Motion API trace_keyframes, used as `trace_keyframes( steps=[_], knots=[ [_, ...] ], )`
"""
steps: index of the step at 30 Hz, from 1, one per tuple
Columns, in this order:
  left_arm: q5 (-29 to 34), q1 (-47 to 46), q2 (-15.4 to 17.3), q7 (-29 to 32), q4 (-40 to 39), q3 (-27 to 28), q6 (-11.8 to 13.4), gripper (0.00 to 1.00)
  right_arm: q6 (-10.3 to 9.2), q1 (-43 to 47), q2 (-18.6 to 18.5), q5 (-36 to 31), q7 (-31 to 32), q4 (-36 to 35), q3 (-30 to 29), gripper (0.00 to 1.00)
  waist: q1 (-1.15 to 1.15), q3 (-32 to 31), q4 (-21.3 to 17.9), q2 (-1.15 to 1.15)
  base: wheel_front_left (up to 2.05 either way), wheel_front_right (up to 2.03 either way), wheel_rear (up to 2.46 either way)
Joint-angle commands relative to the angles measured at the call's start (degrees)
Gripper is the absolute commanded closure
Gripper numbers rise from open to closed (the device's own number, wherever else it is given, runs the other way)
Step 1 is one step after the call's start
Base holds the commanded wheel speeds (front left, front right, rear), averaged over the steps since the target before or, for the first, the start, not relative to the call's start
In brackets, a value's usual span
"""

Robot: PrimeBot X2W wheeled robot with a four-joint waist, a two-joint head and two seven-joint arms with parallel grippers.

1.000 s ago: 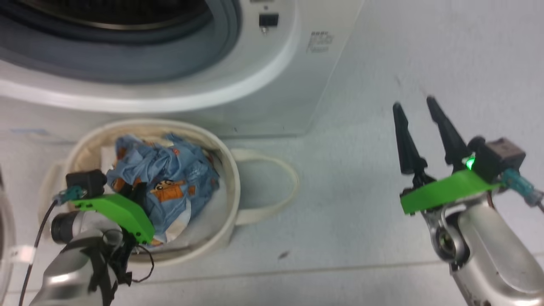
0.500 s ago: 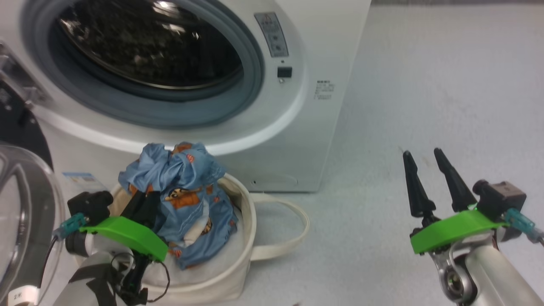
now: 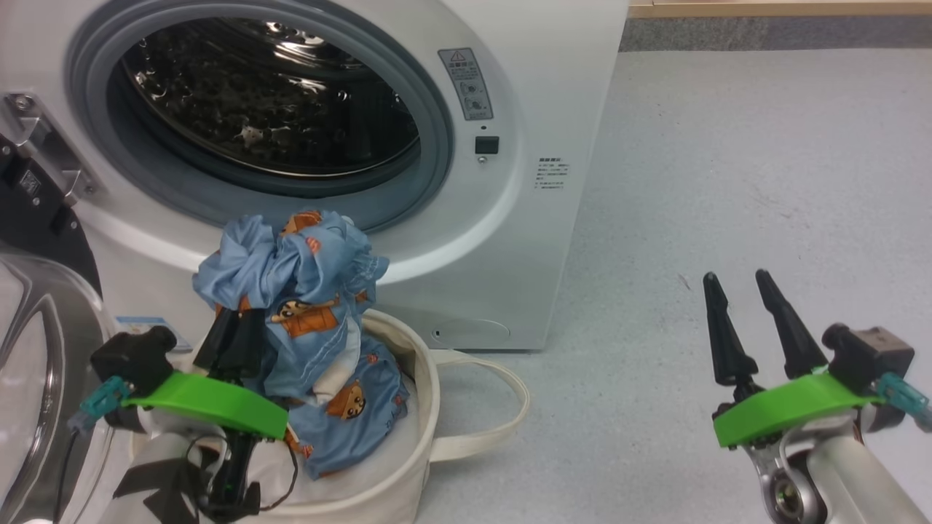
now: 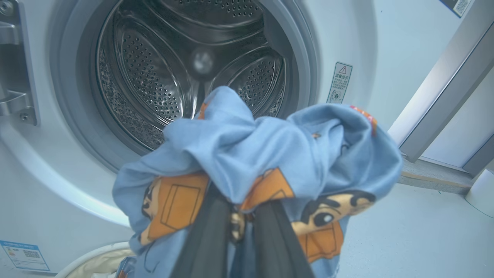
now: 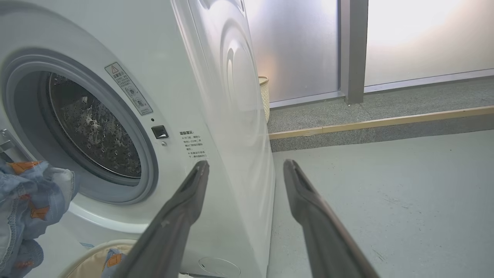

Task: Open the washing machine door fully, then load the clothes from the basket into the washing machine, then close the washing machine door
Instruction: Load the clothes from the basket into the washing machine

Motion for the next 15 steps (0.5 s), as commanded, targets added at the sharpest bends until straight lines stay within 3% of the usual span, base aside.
trace_keyframes(
  steps=[1,10,15],
  knots=[
    [0.69,-2.45,0.91,-0.68,-2.18,2.73,-0.31,1.0,0.01,0.31,-0.61,0.38,-0.7,-2.03,0.45,0.0,0.0,0.14,-0.2,0.0,0.0,0.0,0.0],
    [2.87,-15.9,-0.78,-0.69,8.65,4.6,-0.9,1.0,0.01,-0.1,-0.89,-1.02,-0.7,-3.86,-0.71,0.0,0.0,5.42,-0.57,0.0,0.0,0.0,0.0],
    [4.36,-25.39,0.21,-0.69,16.49,5.09,-1.77,1.0,0.01,-1.02,-1.08,-2.81,-0.7,-7.1,-0.79,0.0,0.0,10.94,-1.71,0.0,0.0,0.0,0.0]
  ],
)
